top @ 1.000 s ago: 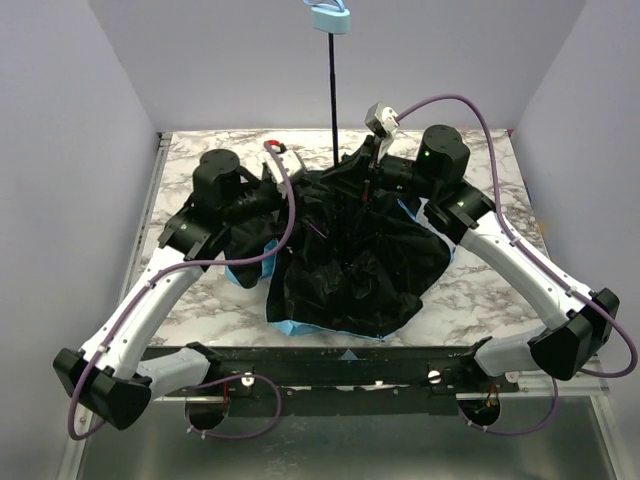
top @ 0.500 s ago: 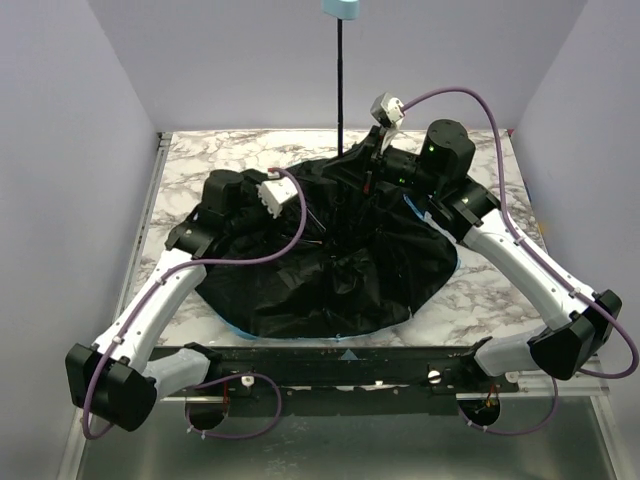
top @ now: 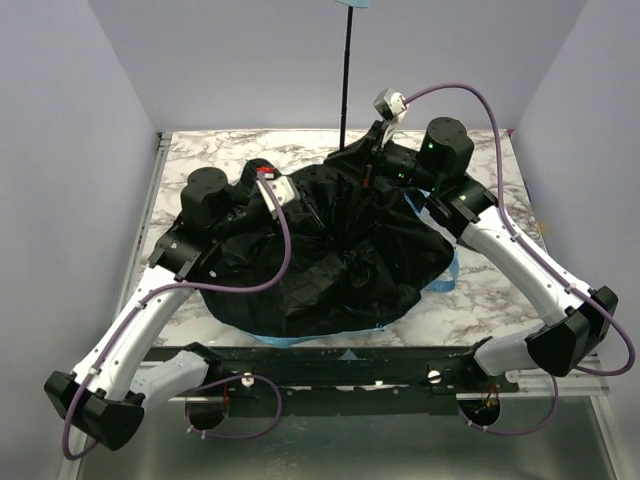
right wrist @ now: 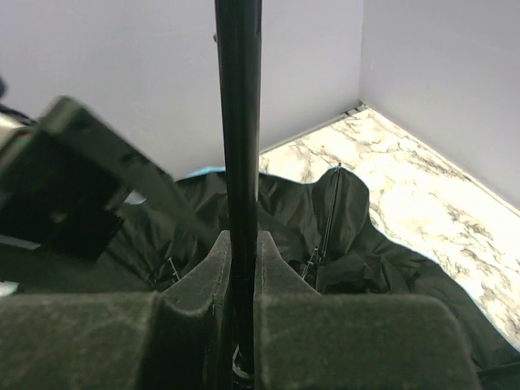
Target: Open the umbrella
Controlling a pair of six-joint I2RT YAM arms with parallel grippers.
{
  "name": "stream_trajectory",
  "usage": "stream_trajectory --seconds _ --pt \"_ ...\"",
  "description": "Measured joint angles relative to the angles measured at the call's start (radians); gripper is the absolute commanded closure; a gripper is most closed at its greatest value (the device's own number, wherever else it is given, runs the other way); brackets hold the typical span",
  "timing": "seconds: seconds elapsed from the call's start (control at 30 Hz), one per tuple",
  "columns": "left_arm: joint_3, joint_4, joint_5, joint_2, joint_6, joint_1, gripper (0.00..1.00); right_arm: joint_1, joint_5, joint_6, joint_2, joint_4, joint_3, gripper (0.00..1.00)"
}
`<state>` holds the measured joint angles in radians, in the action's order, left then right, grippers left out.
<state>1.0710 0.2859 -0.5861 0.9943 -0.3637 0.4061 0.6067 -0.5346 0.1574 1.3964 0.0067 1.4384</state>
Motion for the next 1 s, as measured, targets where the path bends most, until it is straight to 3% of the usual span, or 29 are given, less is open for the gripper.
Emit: stream_trajectory --seconds 0.23,0.53,0.63,0.77,1.0 --pt "0.109 -0.072 -0.014 0.114 -0.031 0.180 0.48 -0.002 0.031 0.039 0.025 0.042 0.000 1.00" --pt "-0.001 0.026 0.039 0.152 -0.288 0.397 0.51 -0.001 0.214 0.053 0.034 0.054 0.012 1.00" --pt "-0.061 0.051 0.084 0.145 -0.367 0.409 0.51 -0.001 0.240 0.049 0.034 0.085 -0.024 1.00" --pt "-0.164 0.040 0.119 0.119 -0.415 0.367 0.51 -0.001 0.239 0.025 0.024 0.226 -0.192 1.00" --pt "-0.297 -0.140 0.122 0.071 -0.293 0.243 0.47 -0.003 0.224 -0.023 0.032 0.445 -0.430 1.00"
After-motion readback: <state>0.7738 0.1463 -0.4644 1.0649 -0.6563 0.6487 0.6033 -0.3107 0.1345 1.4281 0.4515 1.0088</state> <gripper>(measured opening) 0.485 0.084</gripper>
